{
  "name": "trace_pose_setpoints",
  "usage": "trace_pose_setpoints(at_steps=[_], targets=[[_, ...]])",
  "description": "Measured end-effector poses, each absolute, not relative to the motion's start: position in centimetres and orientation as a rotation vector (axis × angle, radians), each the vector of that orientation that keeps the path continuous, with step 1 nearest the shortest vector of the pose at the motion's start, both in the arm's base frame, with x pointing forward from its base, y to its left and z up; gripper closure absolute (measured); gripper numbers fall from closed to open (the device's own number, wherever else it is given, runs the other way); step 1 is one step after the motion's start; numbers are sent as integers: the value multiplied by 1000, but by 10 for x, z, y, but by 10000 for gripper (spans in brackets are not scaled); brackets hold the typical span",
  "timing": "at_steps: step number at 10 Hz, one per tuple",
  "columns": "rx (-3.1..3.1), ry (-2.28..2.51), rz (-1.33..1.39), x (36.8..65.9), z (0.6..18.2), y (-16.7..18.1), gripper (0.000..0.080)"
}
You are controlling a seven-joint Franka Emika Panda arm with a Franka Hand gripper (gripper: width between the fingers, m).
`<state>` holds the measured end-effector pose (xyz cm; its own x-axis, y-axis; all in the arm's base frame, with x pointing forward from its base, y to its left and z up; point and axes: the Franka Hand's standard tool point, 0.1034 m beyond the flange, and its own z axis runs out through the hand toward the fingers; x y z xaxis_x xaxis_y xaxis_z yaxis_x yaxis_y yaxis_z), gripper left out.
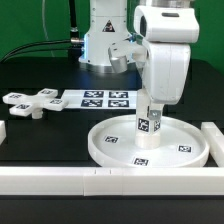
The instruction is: Assemble round table
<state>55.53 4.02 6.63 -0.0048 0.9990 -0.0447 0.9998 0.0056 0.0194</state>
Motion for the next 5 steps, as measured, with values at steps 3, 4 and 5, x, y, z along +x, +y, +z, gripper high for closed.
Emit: trace_pose_setpoints(at_steps=[3, 4, 5], targets=[[2225, 2153, -28, 555, 66, 40, 393], [2238, 2141, -27, 555, 66, 38, 393], [2333, 2038, -25, 555, 66, 36, 393]])
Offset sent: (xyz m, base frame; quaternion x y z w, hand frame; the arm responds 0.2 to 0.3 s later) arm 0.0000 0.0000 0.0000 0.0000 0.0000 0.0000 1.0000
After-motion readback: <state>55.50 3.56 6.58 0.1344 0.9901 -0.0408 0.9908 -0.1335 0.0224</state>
